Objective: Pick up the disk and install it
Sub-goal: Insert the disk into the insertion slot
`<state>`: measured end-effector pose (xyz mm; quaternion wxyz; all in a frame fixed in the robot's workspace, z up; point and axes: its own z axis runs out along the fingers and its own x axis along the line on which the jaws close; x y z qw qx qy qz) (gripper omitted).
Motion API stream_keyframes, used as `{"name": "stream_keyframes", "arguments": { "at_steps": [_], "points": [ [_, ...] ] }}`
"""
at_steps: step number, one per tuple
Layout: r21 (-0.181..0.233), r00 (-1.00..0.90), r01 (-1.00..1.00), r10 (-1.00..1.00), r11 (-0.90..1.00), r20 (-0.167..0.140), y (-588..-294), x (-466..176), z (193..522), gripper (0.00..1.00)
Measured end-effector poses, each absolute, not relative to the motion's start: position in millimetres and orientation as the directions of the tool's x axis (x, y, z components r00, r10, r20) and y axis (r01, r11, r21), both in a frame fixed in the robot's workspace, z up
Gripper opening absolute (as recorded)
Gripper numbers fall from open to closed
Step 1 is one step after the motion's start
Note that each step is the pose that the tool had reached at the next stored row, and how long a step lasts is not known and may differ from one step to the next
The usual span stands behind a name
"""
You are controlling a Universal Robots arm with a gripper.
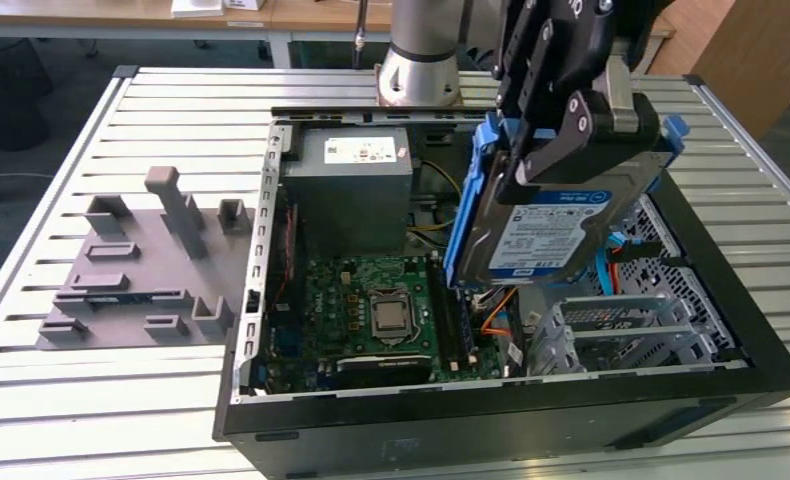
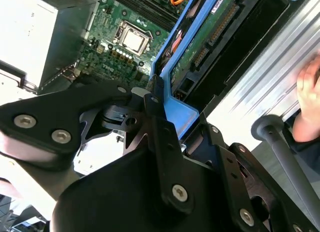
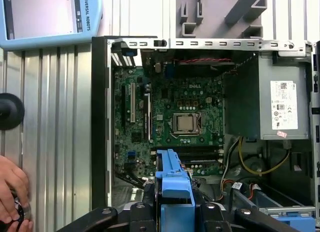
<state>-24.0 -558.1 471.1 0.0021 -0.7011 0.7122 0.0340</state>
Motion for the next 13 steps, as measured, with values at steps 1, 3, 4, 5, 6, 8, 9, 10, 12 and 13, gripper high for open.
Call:
{"name": "stream_keyframes", "arguments": {
  "at_steps": [1, 3, 4, 5, 6, 8, 9, 10, 12, 13],
  "points": [
    [0.045, -0.017, -0.999, -0.999, 0.015, -0.05, -559.3, -23.0, 470.7, 0.37],
    [0.045, -0.017, -0.999, -0.999, 0.015, -0.048, -560.6, -20.0, 469.7, 0.37],
    [0.045, -0.017, -0.999, -0.999, 0.015, -0.047, -561.0, -18.2, 469.3, 0.37],
    [0.045, -0.017, -0.999, -0.999, 0.015, -0.046, -561.3, -15.9, 468.9, 0.37],
    [0.045, -0.017, -0.999, -0.999, 0.015, -0.045, -561.4, -13.6, 468.5, 0.37],
    [0.045, -0.017, -0.999, -0.999, 0.015, -0.042, -561.6, -9.3, 467.4, 0.37],
    [0.045, -0.017, -0.999, -0.999, 0.015, -0.041, -561.6, -7.2, 466.9, 0.37],
    [0.045, -0.017, -0.999, -0.999, 0.015, -0.039, -561.6, -5.3, 466.4, 0.37],
    [0.045, -0.017, -0.999, -0.999, 0.015, -0.033, -561.6, -2.5, 465.3, 0.37],
    [0.045, -0.017, -0.999, -0.999, 0.015, -0.029, -561.6, -1.6, 464.8, 0.37]
  ]
}}
